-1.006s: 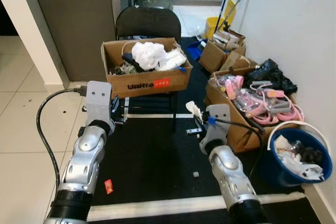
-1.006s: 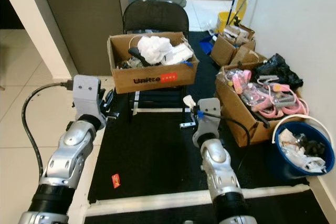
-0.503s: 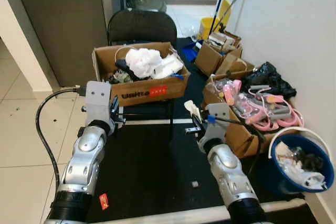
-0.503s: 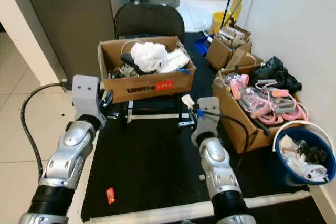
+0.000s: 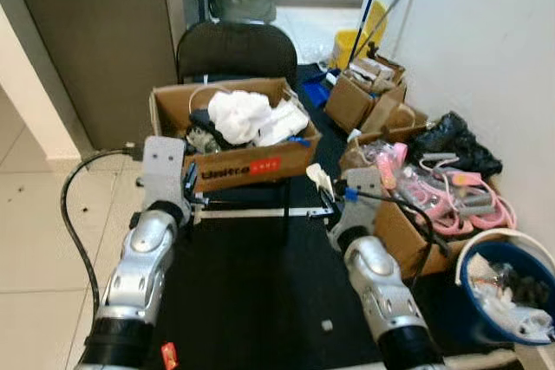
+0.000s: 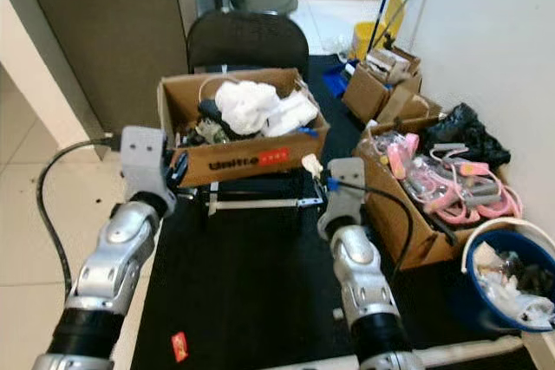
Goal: Picking trash to rubbish bin
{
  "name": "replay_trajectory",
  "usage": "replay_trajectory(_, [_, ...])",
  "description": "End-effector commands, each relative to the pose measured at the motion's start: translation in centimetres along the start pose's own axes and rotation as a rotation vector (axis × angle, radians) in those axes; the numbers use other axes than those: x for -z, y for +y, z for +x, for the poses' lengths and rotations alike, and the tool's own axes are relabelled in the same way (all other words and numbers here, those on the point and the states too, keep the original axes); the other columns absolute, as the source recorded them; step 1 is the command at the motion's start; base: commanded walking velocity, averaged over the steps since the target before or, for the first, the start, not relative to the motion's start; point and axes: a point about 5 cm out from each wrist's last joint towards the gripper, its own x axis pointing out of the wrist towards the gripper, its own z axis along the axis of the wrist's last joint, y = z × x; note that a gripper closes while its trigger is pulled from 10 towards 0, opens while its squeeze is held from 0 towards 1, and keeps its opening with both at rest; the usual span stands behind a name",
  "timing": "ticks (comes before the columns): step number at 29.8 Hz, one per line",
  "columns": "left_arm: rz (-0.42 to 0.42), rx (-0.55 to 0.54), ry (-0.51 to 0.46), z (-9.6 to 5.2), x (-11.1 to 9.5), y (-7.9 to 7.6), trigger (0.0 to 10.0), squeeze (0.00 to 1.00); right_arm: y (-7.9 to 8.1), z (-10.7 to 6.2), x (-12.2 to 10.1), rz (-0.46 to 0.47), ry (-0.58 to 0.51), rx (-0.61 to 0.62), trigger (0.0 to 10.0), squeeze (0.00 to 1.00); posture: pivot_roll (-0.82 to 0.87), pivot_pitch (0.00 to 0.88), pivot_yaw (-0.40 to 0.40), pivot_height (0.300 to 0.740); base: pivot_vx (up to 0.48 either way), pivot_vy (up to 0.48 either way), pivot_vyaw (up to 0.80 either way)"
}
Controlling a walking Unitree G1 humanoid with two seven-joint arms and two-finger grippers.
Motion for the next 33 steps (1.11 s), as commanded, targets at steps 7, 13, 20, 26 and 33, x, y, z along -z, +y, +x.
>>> replay_trajectory(7, [0.013, 0.016, 0.004, 0.0, 0.1, -0.3, 10.0, 0.0, -0.4, -0.1, 1.1, 0.023, 0.044, 0.04, 10.0, 0.0, -0.05, 0.075, -0.025, 0.74, 0.363, 0.0, -0.41])
replay_trajectory(13, [0.019, 0.022, 0.002, 0.0, 0.2, -0.3, 10.0, 0.0, -0.4, 0.1, 1.0, 0.019, 0.045, 0.043, 10.0, 0.0, -0.05, 0.071, -0.026, 0.74, 0.363, 0.0, -0.23])
replay_trajectory(20, [0.022, 0.023, 0.004, -0.1, 0.3, -0.3, 10.0, 0.0, -0.3, 0.1, 0.9, 0.009, 0.033, 0.019, 10.0, 0.0, -0.04, 0.063, -0.029, 0.74, 0.362, 0.0, 0.0])
replay_trajectory(26, [0.018, 0.019, 0.003, -0.2, 0.3, -0.2, 10.0, 0.0, 0.3, 0.4, 0.5, 0.015, 0.017, -0.022, 10.0, 0.0, -0.04, 0.056, -0.025, 0.74, 0.364, 0.0, 0.0])
replay_trajectory(33, [0.023, 0.017, -0.002, -0.1, 0.2, -0.2, 10.0, 0.0, 1.0, 0.6, 0.3, -0.057, 0.015, -0.076, 10.0, 0.0, -0.03, 0.049, -0.037, 0.74, 0.364, 0.0, 0.23])
